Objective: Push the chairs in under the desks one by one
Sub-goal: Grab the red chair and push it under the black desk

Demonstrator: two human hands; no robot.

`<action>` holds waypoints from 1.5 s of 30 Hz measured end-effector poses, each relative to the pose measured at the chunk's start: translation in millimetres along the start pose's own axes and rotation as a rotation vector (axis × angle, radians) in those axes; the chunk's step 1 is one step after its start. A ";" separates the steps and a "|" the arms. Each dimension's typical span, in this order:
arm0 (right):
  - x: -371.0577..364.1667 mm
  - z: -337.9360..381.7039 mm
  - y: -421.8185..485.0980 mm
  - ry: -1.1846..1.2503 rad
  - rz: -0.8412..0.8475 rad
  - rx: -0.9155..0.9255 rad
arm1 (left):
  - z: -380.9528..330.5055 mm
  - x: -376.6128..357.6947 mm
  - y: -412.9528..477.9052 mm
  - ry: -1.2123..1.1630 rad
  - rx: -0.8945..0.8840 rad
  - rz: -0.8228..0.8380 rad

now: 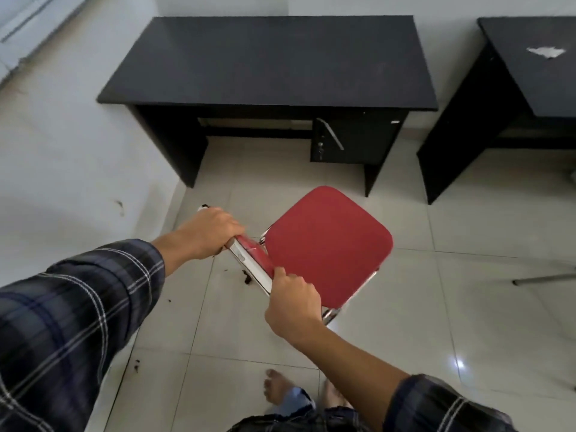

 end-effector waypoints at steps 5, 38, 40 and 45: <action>0.1 -8.0 -14.4 -0.012 -0.025 0.017 | -10.2 3.7 -14.1 -0.064 0.095 -0.009; -106.4 -91.6 -68.5 2.105 0.235 -1.127 | -66.2 -36.5 -95.5 -1.912 1.677 -0.437; -96.2 -96.4 -63.2 2.075 0.246 -1.074 | -68.2 -38.4 -101.5 -1.929 1.712 -0.485; -65.7 -89.4 -44.7 2.026 0.298 -0.956 | -66.2 -42.8 -121.0 -1.940 1.769 -0.609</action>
Point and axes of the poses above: each hand's wrist, its own y-axis towards the middle knuckle, its own x-axis out of the back of the hand, z = x × y, the point moved 8 cm from there along y, towards the middle knuckle, and after that the axes turned 5 degrees about -y, right-handed, at the moved point
